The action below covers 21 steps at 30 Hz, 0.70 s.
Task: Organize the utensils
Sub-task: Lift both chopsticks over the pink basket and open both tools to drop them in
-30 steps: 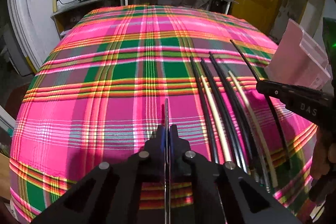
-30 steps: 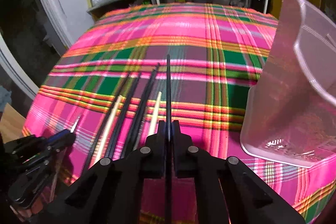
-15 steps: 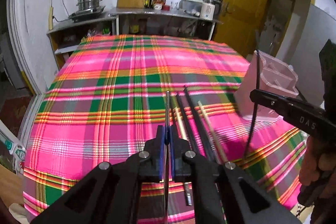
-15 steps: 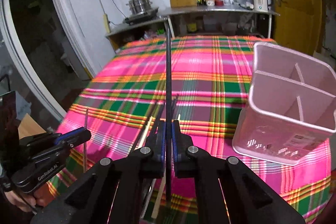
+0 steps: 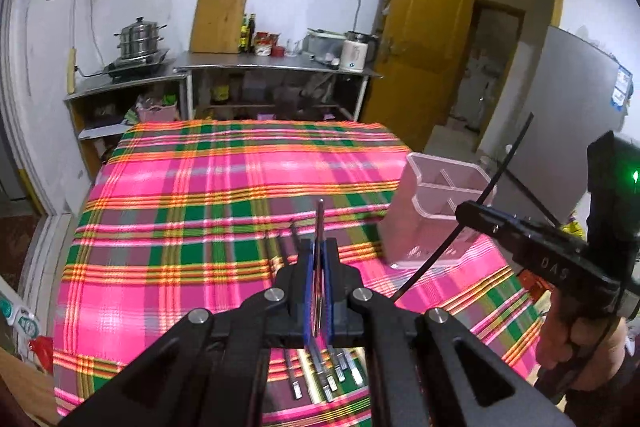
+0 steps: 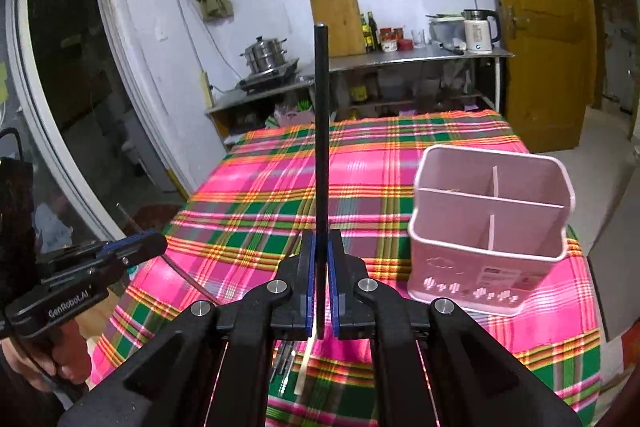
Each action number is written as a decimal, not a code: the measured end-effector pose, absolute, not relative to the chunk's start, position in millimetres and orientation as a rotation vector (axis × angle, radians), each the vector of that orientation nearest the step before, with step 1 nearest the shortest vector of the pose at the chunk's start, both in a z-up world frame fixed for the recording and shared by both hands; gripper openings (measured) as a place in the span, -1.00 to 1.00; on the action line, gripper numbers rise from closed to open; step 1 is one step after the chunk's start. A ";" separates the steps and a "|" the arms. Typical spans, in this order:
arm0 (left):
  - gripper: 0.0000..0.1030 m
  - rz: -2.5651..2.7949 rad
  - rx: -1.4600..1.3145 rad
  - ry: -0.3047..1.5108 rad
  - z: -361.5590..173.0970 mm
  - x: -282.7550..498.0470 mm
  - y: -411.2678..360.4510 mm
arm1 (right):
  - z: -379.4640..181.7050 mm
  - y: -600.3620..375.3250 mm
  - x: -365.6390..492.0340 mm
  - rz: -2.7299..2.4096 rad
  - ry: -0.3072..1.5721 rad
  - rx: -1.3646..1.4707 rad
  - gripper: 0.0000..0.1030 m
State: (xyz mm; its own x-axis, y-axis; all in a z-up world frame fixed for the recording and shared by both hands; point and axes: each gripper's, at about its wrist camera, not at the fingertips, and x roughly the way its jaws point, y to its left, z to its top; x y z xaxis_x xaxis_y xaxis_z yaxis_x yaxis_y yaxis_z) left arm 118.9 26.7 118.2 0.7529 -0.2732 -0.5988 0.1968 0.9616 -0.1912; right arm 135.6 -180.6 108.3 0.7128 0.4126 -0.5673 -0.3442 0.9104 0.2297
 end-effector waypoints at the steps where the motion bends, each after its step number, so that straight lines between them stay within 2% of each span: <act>1: -0.90 -0.266 -0.117 0.668 122.0 121.1 23.2 | 110.6 -183.4 134.9 0.416 0.650 0.115 -0.89; 21: -0.90 -0.485 -0.218 0.590 182.1 199.0 -62.1 | 168.5 -269.9 156.7 0.251 0.516 0.221 -0.89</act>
